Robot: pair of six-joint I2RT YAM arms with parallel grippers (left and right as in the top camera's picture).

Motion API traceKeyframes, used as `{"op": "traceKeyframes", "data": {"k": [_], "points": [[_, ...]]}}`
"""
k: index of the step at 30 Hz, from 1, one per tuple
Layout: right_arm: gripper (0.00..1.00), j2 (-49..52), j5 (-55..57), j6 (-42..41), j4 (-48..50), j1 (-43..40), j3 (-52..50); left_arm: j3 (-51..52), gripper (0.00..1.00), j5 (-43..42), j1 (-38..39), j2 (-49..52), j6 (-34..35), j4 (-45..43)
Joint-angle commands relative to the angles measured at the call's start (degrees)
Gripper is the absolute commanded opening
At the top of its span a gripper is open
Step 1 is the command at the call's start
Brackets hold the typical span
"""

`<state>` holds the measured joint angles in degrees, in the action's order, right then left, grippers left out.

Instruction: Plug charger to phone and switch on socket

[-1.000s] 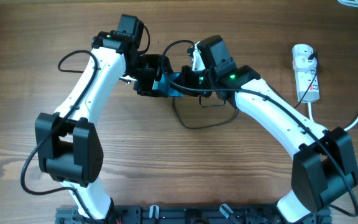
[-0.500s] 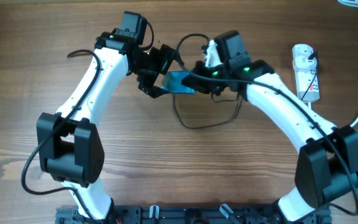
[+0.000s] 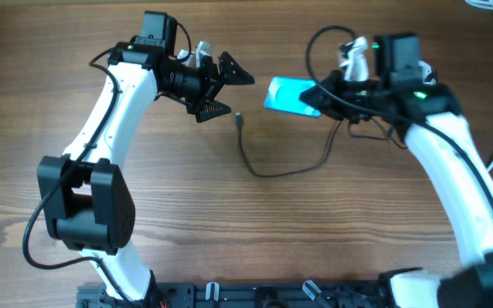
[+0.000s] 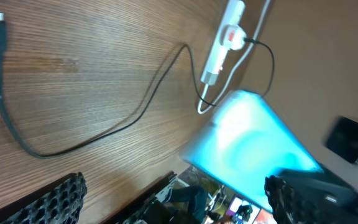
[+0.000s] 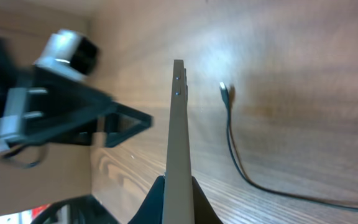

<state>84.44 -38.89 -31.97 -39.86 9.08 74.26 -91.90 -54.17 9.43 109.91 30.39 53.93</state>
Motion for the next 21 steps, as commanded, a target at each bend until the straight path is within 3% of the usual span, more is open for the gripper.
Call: {"op": "traceKeyframes", "data": {"k": [1,3,5,10,12,17,21], "points": [[0.04,-9.8,-0.4,0.2,2.7,-3.3,-6.8,-1.1,1.0,-3.3,-0.3,-1.4,-3.9,0.1],[0.04,-15.9,-0.6,-3.6,7.3,-5.6,-14.9,-1.1,1.0,-3.3,-0.3,-1.4,-3.9,0.1],[0.04,-23.9,-0.6,-13.0,17.5,-7.5,-26.6,-1.1,1.0,-3.3,-0.3,-1.4,-3.9,0.3],[0.04,-32.0,7.4,-36.1,35.6,-5.7,-41.0,-1.1,1.0,-3.3,0.0,-1.4,-3.8,0.3],[0.04,-31.6,13.0,-42.9,39.0,-2.9,-42.2,-1.1,0.99,-3.3,0.4,-1.4,-3.8,0.2],[0.04,-24.7,23.3,-47.7,55.2,7.9,-42.2,-1.1,0.98,-3.8,2.0,-1.4,-2.4,-0.5],[0.04,-17.9,31.2,-51.4,63.5,13.6,-42.2,-1.1,0.96,-10.8,2.3,-1.4,0.9,-4.7]]}}
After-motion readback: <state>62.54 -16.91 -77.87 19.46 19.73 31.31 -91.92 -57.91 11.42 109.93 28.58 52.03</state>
